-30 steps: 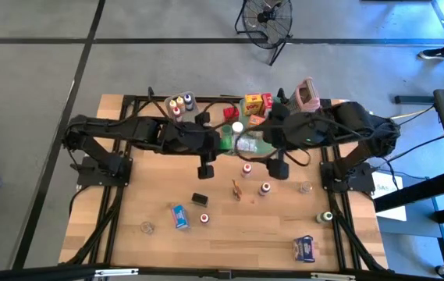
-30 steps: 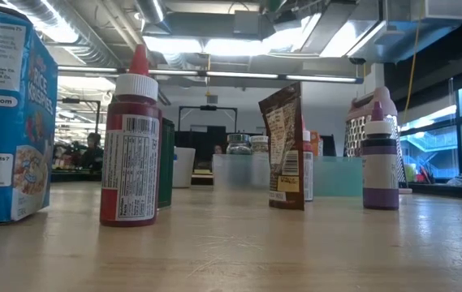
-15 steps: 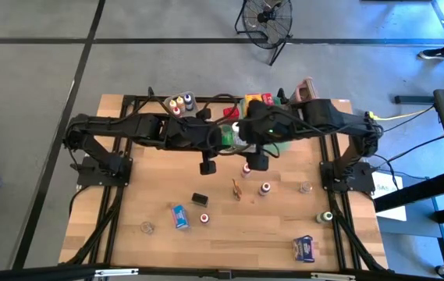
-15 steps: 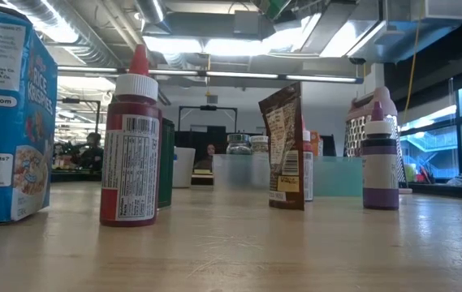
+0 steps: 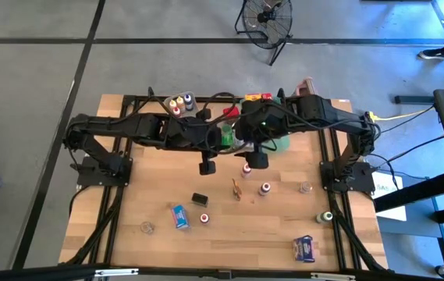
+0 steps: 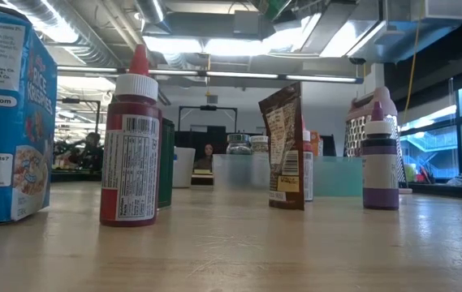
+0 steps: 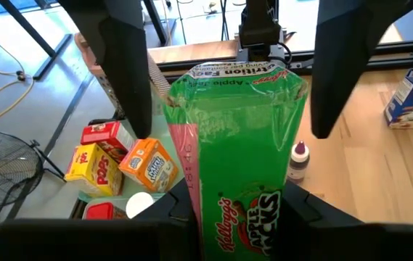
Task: Pick & Place Kitchen Items
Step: Put the green cereal box into the green bin
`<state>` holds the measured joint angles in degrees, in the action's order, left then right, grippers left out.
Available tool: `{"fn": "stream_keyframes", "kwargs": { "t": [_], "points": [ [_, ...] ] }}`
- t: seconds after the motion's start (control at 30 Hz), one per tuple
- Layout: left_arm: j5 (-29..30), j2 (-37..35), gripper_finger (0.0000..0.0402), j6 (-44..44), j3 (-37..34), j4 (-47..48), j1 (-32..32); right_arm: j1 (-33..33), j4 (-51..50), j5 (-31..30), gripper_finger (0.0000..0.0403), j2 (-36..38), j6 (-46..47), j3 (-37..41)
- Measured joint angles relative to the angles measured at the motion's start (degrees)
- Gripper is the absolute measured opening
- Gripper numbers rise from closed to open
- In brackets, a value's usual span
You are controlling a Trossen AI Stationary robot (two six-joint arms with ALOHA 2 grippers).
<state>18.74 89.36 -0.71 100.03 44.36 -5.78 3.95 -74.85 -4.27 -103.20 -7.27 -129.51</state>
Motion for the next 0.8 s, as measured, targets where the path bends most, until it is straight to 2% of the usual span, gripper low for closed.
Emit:
{"fn": "stream_keyframes", "kwargs": {
  "t": [0.2,0.33,0.5,0.8],
  "points": [
    [0.0,0.0,0.0093,0.1,0.0,0.0,0.0,-0.7,0.7,2.0,0.0394,0.0,-1.1,0.0],
    [0.0,0.0,0.0093,0.1,0.0,0.0,0.0,-1.2,0.5,2.1,0.0372,0.0,-1.1,0.0],
    [0.0,0.0,0.0093,0.0,0.0,0.0,0.0,-1.3,0.5,2.1,0.0322,0.0,-1.1,0.0],
    [0.0,0.0,0.0093,-0.1,0.0,0.0,0.0,-1.4,0.3,3.0,0.0208,0.0,-1.1,0.0]
  ]
}}
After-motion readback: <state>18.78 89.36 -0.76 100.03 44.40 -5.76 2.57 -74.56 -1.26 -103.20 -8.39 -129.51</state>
